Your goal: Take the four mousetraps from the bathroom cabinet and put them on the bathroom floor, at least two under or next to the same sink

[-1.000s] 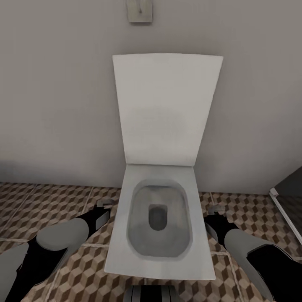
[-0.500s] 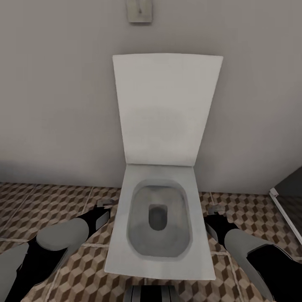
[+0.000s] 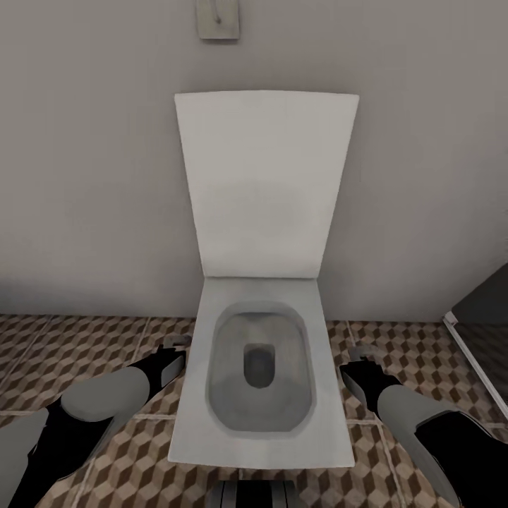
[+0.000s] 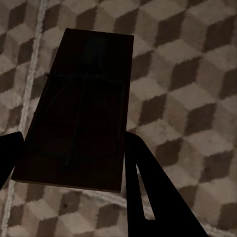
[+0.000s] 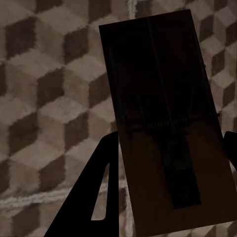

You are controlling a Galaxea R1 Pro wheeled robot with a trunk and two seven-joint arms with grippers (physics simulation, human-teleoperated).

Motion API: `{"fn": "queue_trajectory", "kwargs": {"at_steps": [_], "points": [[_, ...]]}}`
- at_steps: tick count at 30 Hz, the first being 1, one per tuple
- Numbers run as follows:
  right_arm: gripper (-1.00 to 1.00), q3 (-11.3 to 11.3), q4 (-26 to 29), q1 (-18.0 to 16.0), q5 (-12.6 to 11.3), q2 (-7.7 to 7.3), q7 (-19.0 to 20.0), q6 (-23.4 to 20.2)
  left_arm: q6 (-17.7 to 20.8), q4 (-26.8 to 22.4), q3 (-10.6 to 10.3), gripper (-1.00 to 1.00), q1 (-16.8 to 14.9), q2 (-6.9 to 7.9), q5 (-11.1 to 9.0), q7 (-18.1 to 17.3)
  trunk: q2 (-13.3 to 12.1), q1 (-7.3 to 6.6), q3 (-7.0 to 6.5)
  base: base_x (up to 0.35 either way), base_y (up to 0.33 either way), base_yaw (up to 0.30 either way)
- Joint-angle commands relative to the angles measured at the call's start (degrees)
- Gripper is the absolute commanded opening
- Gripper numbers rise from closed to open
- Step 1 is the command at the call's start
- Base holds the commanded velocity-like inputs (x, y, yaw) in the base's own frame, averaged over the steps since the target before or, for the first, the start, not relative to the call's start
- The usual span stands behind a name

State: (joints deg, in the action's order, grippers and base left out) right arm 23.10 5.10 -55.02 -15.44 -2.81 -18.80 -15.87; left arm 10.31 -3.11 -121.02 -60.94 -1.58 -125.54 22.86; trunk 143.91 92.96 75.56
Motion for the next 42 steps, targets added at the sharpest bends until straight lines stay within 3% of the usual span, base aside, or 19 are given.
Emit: {"fn": "queue_trajectory", "kwargs": {"at_steps": [1, 42], "points": [[-1.0, 0.0, 0.0, 0.0, -0.1, 0.0, 0.0, 0.1, 0.1, 0.0, 0.0, -1.0, 0.0, 0.0, 0.1, -0.1, 0.0, 0.0, 0.0, 0.0, 0.0, -0.002], [-1.0, -0.1, 0.0, 0.0, -0.2, -0.08, 0.0, 0.1, 0.1, 0.2, 0.0, -1.0, 0.0, 0.08, 0.0, -0.1, 0.0, 0.0, 3.39, 0.0, 0.0, 0.0]]}}
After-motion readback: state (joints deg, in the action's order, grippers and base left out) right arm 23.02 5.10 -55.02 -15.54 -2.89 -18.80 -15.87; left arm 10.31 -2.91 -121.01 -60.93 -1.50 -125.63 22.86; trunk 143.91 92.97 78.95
